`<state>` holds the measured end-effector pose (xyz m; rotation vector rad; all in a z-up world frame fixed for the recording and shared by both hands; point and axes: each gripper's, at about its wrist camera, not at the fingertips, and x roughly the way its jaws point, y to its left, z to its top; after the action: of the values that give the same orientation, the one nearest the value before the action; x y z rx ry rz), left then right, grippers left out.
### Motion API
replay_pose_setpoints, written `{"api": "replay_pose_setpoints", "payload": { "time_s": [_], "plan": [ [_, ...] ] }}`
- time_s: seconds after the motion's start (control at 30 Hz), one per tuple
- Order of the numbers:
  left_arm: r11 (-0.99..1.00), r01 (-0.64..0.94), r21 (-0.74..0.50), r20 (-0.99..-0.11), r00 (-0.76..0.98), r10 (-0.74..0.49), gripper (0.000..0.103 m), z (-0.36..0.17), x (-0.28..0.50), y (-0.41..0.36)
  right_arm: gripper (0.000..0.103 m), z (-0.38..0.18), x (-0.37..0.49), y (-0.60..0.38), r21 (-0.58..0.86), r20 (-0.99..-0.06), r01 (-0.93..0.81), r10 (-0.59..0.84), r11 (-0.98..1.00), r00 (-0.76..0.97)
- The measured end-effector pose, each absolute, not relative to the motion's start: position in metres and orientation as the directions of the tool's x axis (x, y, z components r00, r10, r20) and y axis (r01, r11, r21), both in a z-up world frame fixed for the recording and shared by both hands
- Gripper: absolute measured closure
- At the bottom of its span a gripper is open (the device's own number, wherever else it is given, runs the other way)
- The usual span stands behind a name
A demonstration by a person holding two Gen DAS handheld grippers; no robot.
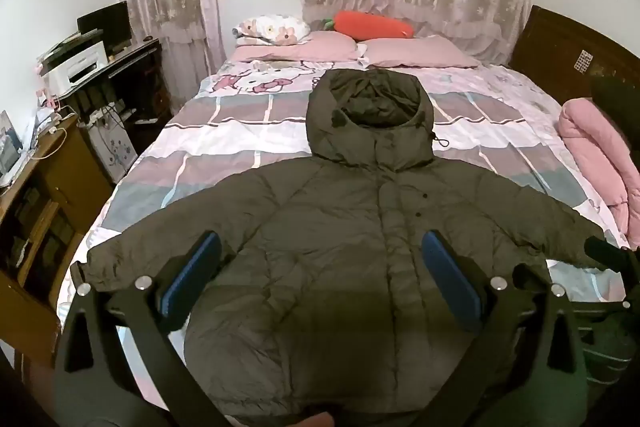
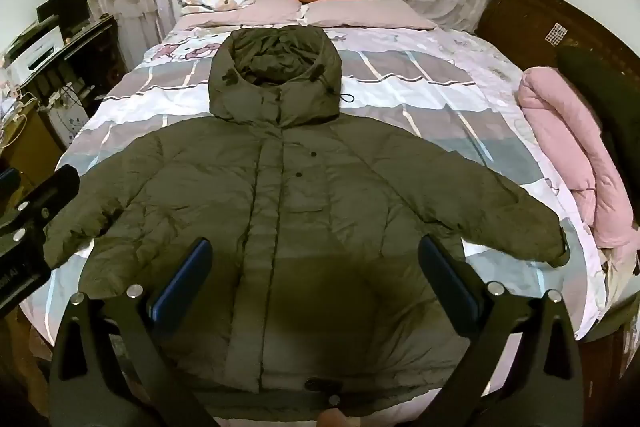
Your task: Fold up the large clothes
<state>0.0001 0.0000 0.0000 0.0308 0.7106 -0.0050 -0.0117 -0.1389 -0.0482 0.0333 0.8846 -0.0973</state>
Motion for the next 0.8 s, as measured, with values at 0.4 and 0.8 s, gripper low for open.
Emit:
{"api": "replay_pose_setpoints", "payload": {
  "time_s": [0.4,0.8],
  "plan": [
    [0.999,0.018,0.038,-0.649,0.761,0.011,0.002,0.0,0.0,-0.002,0.001,-0.047,-0.011,-0.136,-0.007,-0.767,0.095,-0.066,0.995,0.638],
    [0.999,0.017,0.032,-0.655,0.756,0.008,0.002,-0.013,-0.001,0.004,0.001,-0.047,-0.011,-0.134,-0.009,-0.766,0.095,-0.067,0.995,0.639]
  ]
}}
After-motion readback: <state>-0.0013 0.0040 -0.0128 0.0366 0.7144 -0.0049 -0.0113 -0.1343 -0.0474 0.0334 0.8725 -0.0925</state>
